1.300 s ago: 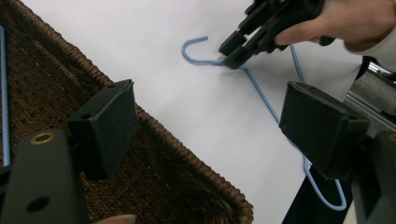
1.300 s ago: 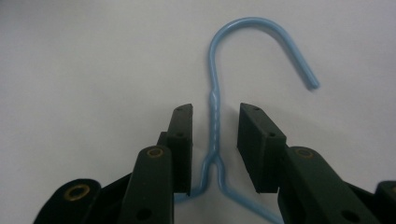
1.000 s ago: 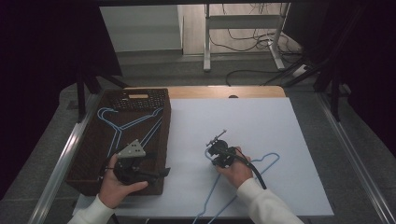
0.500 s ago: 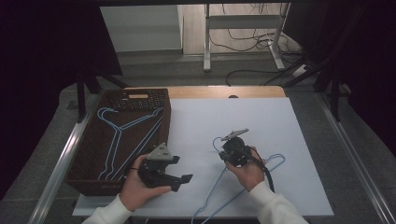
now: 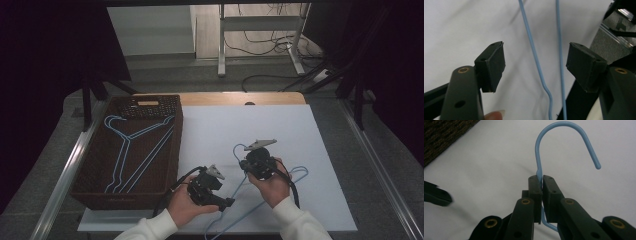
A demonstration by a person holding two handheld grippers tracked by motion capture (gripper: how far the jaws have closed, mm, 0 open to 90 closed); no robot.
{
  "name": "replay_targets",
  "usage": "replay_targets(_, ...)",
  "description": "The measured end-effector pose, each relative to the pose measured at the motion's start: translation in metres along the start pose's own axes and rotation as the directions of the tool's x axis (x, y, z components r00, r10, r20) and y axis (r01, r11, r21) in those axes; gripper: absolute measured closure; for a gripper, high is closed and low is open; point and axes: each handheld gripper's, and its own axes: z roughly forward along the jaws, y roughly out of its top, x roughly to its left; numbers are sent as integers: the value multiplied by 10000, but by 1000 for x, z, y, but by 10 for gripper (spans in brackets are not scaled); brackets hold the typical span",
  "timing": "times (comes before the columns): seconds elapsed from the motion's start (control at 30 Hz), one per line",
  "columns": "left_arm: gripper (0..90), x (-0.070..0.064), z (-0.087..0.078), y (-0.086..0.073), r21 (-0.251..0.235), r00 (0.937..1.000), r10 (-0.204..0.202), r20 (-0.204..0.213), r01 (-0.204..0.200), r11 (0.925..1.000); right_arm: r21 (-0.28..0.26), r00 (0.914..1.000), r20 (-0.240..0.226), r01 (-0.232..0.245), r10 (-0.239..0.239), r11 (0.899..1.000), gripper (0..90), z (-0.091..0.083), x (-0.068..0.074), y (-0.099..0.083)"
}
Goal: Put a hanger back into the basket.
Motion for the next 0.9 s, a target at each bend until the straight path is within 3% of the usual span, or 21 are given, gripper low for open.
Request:
replay_targets(0.2,453,7,28,-6,201,9972,-571,492,561,9982,-148,10000,-10,-82,82,9999,860,-3,0,-1)
replay_targets(0.37,813,10,30,-8,183,9923,-676,1035,660,9976,-282,9998,-55,-195,194,9994,859,-6,-1,-1)
replay_targets(0.47,849,12,26,-9,69,9897,-947,1073,945,9955,-471,9994,-212,-297,287,9985,854,-11,-3,-1)
replay_targets(0.5,858,13,24,-9,-45,9875,-1110,1121,1123,9937,-557,9992,-258,-327,313,9979,844,-13,-4,-1)
replay_targets(0.57,867,15,15,-9,-440,9839,-1272,1259,1336,9901,-842,9986,-426,-340,305,9959,689,-19,-7,-2)
replay_targets(0.7,869,15,-11,-5,-1158,9759,-1372,1697,1580,9806,-1912,9937,-977,-729,549,9788,469,-44,-16,-8)
replay_targets(0.77,869,13,-27,-3,-1592,9772,-1127,1800,1420,9770,-2368,9894,-1346,-848,538,9678,417,-58,-22,-14)
replay_targets(0.83,869,12,-43,-2,-1949,9837,-822,1597,1131,9743,-2803,9854,-1669,-808,343,9565,407,-72,-25,-22)
replay_targets(0.9,869,12,-59,-2,-2220,9835,-740,1652,1102,9688,-3139,9850,-1723,-647,102,9473,386,-85,-26,-31)
